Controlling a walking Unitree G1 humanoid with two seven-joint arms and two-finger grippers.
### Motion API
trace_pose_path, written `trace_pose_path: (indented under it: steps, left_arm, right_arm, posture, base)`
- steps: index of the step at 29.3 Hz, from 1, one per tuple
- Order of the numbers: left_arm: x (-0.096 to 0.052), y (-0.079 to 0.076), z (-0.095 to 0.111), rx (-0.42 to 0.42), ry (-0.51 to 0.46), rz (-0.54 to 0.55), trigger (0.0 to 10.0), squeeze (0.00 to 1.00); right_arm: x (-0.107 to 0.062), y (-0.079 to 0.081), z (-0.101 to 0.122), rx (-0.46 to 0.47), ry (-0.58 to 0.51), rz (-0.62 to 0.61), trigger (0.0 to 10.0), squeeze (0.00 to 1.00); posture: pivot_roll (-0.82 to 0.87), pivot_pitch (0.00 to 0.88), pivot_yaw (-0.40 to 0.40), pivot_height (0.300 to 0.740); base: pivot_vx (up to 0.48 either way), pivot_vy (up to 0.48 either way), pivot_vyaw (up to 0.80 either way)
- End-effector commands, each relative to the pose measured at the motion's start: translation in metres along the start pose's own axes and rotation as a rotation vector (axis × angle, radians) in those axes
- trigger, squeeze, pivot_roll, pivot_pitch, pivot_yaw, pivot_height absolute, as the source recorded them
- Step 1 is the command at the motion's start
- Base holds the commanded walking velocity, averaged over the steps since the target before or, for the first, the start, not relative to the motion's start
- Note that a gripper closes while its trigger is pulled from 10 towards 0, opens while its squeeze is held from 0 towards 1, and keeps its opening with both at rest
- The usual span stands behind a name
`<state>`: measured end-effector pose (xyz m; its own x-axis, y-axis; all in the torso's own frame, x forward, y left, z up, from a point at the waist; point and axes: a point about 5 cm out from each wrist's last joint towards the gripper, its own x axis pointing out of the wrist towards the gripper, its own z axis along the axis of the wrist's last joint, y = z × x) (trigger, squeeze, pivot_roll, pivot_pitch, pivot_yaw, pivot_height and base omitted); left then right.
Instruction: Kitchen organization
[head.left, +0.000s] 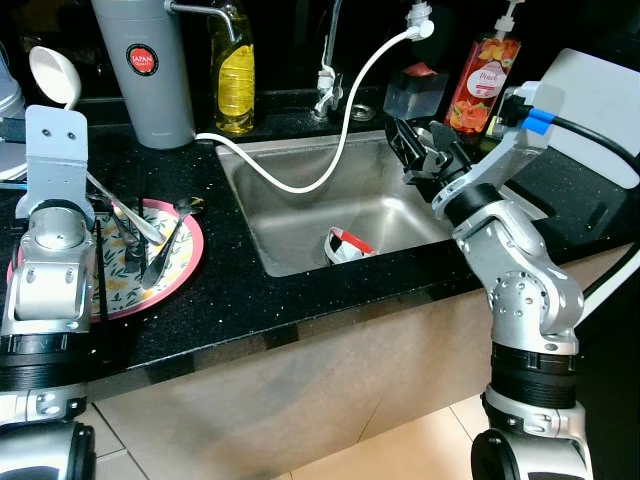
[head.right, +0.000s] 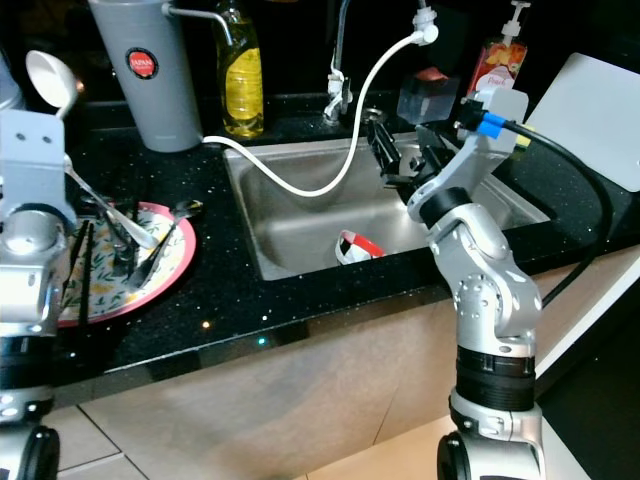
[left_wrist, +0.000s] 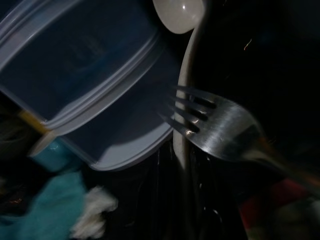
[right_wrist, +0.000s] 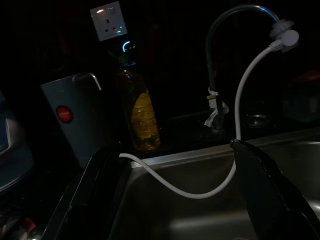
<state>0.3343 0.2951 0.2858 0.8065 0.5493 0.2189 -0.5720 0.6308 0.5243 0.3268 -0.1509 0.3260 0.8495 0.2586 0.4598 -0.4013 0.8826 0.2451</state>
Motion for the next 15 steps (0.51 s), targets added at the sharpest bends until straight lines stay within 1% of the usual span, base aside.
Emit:
trace_pose_path:
  steps: [1,2,4,6,7,8,9,11,12,13,14,15]
  left_arm:
    - [0.003,0.008,-0.008,0.086,0.003,0.047,10.0,0.0]
    - [0.003,0.008,-0.008,0.086,0.003,0.047,10.0,0.0]
    - [0.008,0.018,-0.01,0.133,-0.016,0.09,10.0,0.0]
    - [0.009,0.021,-0.009,0.147,-0.031,0.103,10.0,0.0]
    - [0.01,0.023,-0.002,0.173,-0.078,0.119,10.0,0.0]
    - [0.01,0.024,0.007,0.179,-0.132,0.118,10.0,0.0]
    - [0.01,0.024,0.007,0.179,-0.132,0.118,10.0,0.0]
    - [0.008,0.02,0.019,0.168,-0.211,0.091,10.0,0.0]
    - [0.008,0.02,0.019,0.168,-0.211,0.091,10.0,0.0]
    - [0.006,0.017,0.025,0.142,-0.251,0.072,10.0,0.0]
    - [0.006,0.017,0.025,0.142,-0.251,0.072,10.0,0.0]
    - [0.004,0.017,0.031,0.19,-0.306,0.08,10.0,0.0]
  right_arm:
    - [-0.001,-0.001,0.002,-0.005,-0.013,-0.007,10.0,0.0]
    - [-0.001,-0.001,0.002,-0.005,-0.013,-0.007,10.0,0.0]
    - [-0.001,-0.001,0.002,-0.002,-0.014,-0.006,10.0,0.0]
    - [-0.001,-0.001,0.002,-0.001,-0.014,-0.006,10.0,0.0]
    - [-0.002,-0.001,0.001,-0.001,-0.014,-0.006,10.0,0.0]
    - [-0.002,-0.001,0.001,0.001,-0.015,-0.006,10.0,0.0]
    - [-0.002,-0.001,0.001,0.001,-0.015,-0.006,10.0,0.0]
    - [-0.002,-0.001,0.001,0.002,-0.015,-0.005,10.0,0.0]
    - [-0.002,-0.001,0.001,0.002,-0.015,-0.005,10.0,0.0]
    - [-0.002,-0.001,0.001,0.004,-0.015,-0.005,10.0,0.0]
    - [-0.002,-0.001,0.001,0.004,-0.015,-0.005,10.0,0.0]
    - [-0.002,-0.001,0.001,0.004,-0.016,-0.005,10.0,0.0]
  posture:
    - [-0.09,0.089,-0.063,0.74]
    - [-0.09,0.089,-0.063,0.74]
    - [-0.09,0.088,-0.063,0.74]
    - [-0.09,0.088,-0.064,0.74]
    - [-0.09,0.088,-0.062,0.74]
    - [-0.09,0.087,-0.062,0.74]
    - [-0.09,0.087,-0.062,0.74]
    - [-0.09,0.087,-0.061,0.74]
    - [-0.09,0.087,-0.061,0.74]
    - [-0.09,0.087,-0.058,0.74]
    - [-0.09,0.087,-0.058,0.74]
    - [-0.09,0.087,-0.059,0.74]
  base:
    - [0.0,0.0,0.0]
    - [0.0,0.0,0.0]
    - [0.0,0.0,0.0]
    - [0.0,0.0,0.0]
    - [0.0,0.0,0.0]
    - [0.0,0.0,0.0]
    - [0.0,0.0,0.0]
    - [0.0,0.0,0.0]
    - [0.0,0.0,0.0]
    - [0.0,0.0,0.0]
    - [0.0,0.0,0.0]
    - [0.0,0.0,0.0]
